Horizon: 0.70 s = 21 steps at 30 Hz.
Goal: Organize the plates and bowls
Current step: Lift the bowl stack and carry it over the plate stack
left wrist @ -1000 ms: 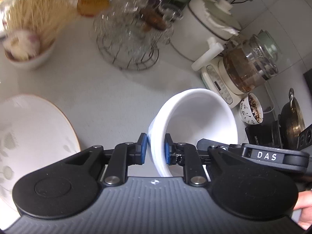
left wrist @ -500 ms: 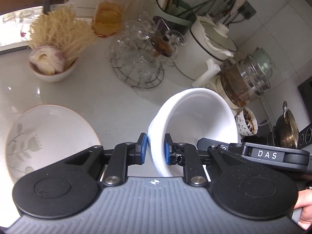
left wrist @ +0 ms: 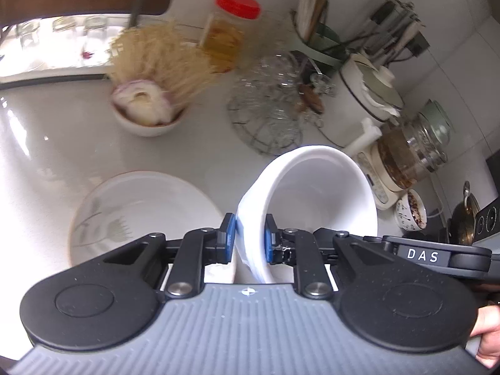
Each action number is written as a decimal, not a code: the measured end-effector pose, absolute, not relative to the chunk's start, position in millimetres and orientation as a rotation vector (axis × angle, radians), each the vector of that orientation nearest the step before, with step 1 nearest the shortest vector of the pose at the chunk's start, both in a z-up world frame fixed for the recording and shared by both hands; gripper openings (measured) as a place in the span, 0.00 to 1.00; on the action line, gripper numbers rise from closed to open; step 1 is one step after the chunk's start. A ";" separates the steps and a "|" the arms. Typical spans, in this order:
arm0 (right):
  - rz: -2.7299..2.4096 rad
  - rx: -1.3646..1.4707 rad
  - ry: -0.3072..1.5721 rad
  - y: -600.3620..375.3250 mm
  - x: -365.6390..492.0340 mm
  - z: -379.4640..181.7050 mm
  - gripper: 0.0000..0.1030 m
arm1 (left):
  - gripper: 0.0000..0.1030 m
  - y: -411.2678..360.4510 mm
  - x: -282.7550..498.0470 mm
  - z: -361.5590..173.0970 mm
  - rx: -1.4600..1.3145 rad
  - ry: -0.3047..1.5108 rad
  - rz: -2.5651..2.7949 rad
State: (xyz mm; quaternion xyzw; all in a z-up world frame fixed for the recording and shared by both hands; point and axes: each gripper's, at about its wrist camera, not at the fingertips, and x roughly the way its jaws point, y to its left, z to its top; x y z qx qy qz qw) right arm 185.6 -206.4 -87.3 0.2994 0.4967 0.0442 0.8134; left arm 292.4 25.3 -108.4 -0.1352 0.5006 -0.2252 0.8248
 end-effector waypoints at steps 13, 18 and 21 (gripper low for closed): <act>0.095 0.598 1.160 -137.8 207.1 -121.2 0.24 | 0.20 91.0 301.8 -155.1 -0.329 1.153 -0.393; 0.086 0.561 1.213 -119.0 212.0 -140.8 0.24 | 0.20 107.0 311.8 -181.6 -0.337 1.200 -0.391; 0.075 0.559 1.243 -111.6 215.3 -152.0 0.24 | 0.20 112.4 315.6 -191.8 -0.331 1.211 -0.385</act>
